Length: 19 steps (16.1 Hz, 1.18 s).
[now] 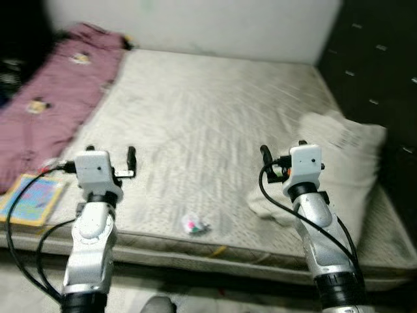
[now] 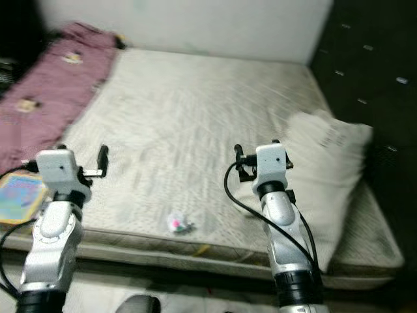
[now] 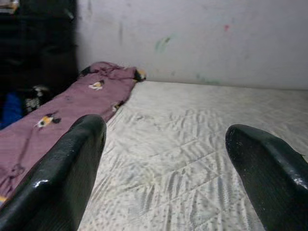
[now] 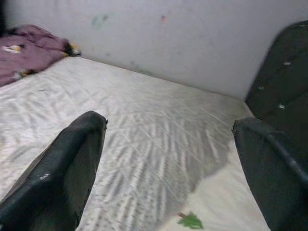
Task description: Clean up the room
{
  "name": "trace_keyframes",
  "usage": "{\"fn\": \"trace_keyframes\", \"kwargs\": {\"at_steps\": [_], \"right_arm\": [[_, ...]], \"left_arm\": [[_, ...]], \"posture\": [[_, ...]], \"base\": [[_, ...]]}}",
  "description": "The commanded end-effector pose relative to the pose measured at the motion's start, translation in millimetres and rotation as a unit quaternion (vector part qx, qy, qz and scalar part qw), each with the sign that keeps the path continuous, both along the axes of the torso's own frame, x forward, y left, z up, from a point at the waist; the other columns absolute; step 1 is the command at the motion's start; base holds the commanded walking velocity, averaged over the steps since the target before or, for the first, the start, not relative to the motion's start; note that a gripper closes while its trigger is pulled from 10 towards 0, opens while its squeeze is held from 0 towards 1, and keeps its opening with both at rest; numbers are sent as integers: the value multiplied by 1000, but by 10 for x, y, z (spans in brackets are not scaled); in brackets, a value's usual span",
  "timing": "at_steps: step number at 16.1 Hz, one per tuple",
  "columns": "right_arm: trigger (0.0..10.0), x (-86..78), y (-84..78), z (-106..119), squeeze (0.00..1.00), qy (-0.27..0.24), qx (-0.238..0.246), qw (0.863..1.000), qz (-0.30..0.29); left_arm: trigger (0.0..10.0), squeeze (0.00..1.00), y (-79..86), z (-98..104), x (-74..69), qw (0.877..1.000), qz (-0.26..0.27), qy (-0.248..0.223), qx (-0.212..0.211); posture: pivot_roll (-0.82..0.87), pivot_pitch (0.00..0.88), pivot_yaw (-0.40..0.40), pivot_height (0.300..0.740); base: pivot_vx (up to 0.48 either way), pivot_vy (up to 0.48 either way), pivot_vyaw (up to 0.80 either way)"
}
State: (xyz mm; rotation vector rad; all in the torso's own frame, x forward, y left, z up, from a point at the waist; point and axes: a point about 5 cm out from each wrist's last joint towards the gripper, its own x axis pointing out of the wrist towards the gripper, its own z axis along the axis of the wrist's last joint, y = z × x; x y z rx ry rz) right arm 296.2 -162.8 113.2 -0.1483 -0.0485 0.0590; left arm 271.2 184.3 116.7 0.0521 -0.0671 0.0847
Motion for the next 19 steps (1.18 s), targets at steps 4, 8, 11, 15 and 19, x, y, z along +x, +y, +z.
{"fn": "trace_keyframes", "kwargs": {"at_steps": [4, 8, 11, 15, 19], "right_arm": [[10000, 17, -22, 40, 0, -4, 20, 1000, -12], [10000, 23, -23, 28, 0, 0, 18, 1000, -14], [10000, 38, -26, 22, 0, 3, 24, 1000, -14], [10000, 49, -34, 15, 0, 10, 29, 999, -17], [10000, 52, -31, 26, 0, 7, 27, 1000, -14]], "left_arm": [[10000, 0, -9, -10, 2, 1000, -9, 8, -4], [10000, 0, -14, -17, 10, 1000, -11, 10, -14], [10000, 0, -19, -25, 26, 1000, -15, 12, -20], [10000, 0, 4, -42, 26, 999, -5, 18, -34], [10000, 0, 5, -40, 32, 999, -7, 19, -33]], "posture": [[39, 0, -51, 740], [41, 0, -51, 740], [41, 0, -54, 740], [40, 0, -55, 740], [37, 0, -54, 740]], "base": [[0, 0, 0], [0, 0, 0], [0, 0, 0], [0, 240, -302], [0, 480, -200]]}}
